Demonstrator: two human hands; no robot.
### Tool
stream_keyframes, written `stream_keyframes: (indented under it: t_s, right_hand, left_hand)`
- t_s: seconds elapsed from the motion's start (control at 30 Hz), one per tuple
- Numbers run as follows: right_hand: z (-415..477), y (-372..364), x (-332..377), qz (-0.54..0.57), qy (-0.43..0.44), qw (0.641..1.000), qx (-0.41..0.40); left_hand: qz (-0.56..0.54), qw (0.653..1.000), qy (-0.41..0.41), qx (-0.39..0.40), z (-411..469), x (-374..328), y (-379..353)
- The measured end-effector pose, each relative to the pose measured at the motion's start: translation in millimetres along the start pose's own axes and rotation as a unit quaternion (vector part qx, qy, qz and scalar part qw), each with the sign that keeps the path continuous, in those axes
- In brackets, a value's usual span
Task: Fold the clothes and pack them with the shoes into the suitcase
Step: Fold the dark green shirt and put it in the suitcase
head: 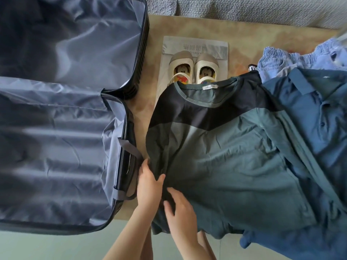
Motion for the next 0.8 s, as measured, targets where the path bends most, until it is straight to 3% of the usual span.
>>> stream_keyframes:
  t_s: [0.07,0.17,0.23,0.37,0.5,0.8]
  right_hand:
    - [-10,24,-22,-0.026,0.011,0.996,-0.081]
    - [-21,71,-57,-0.048,-0.013,0.982,-0.181]
    - [-24,98,-83,-0.075,-0.041,0.973,-0.215]
    - [-25,131,-112,-0.105,-0.073,0.964,-0.232]
    - [-20,156,-116,-0.125,-0.072,0.956,-0.257]
    - [-21,234,-171,-0.112,-0.172,0.913,-0.353]
  left_hand:
    - [0.04,0.998,-0.03,-0.039,-6,-1,0]
    - [0.15,0.973,-0.141,-0.104,-20,-13,-7]
    - [0.17,0.963,-0.187,-0.097,-28,-20,-18]
    - [0.03,0.997,-0.071,-0.02,-28,2,-40]
    - [-0.071,0.997,0.039,-0.009,-23,25,-46]
    - [-0.095,0.988,0.124,0.016,-17,54,-53]
Point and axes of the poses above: each hand's wrist, its own z-axis towards the middle knuckle, its own y-axis out of the back of the hand, x = y × z, the point moved 6 cm from there along z, towards the middle knuckle, and after that the axes turned 14 degrees about x, right-handed, at the moved point
